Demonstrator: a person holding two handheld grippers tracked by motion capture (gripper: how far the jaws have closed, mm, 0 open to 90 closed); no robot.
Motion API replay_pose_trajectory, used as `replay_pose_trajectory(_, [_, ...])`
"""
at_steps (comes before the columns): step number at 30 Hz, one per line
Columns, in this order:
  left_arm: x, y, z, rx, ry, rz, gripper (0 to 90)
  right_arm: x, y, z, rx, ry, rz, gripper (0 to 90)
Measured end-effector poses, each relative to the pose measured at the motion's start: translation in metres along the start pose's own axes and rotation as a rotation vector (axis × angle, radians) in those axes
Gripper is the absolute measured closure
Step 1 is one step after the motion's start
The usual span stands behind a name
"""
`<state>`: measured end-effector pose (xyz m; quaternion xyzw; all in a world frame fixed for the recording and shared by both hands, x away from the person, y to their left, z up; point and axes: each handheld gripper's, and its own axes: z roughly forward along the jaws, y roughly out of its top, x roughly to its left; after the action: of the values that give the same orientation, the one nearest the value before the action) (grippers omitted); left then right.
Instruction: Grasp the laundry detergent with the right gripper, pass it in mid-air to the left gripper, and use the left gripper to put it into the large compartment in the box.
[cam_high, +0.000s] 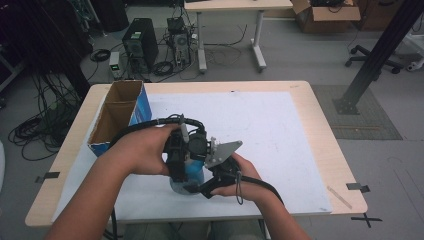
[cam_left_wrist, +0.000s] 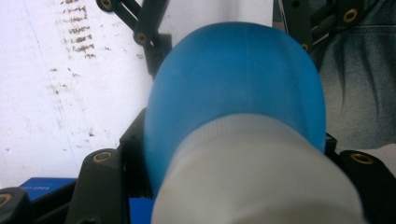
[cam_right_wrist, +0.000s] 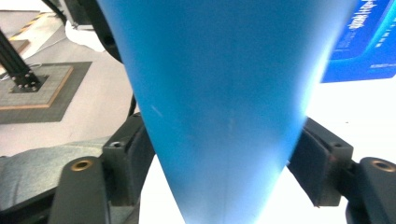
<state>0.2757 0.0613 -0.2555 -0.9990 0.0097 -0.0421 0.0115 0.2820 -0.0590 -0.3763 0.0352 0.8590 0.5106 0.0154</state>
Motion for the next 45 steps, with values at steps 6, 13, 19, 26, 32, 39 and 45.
replay_pose_trajectory(6, [0.0,0.0,-0.002,0.001,0.004,0.002,38.8,0.0,0.0,-0.004,-0.013,0.004,0.002,26.6])
replay_pose_trajectory(13, [0.001,0.002,-0.005,0.007,-0.01,-0.006,38.8,0.001,0.0,-0.005,-0.017,-0.001,-0.002,19.5])
replay_pose_trajectory(19, [0.001,0.002,-0.006,0.002,-0.014,-0.015,38.8,0.001,-0.002,-0.007,-0.022,-0.008,0.007,14.5])
replay_pose_trajectory(26, [0.002,0.005,-0.008,0.01,-0.016,-0.017,38.7,0.002,-0.003,-0.008,-0.02,-0.01,0.018,2.8])
replay_pose_trajectory(32, [0.003,0.005,-0.01,0.016,-0.021,-0.025,38.7,0.001,-0.007,-0.018,-0.04,-0.011,0.047,1.0])
replay_pose_trajectory(39, [0.007,0.003,-0.014,0.025,-0.017,-0.054,38.7,0.001,-0.01,-0.045,-0.044,-0.023,0.026,0.6])
replay_pose_trajectory(45, [0.012,0.0,-0.02,0.009,-0.039,-0.136,38.6,-0.004,-0.016,-0.076,-0.04,-0.069,0.049,0.8])
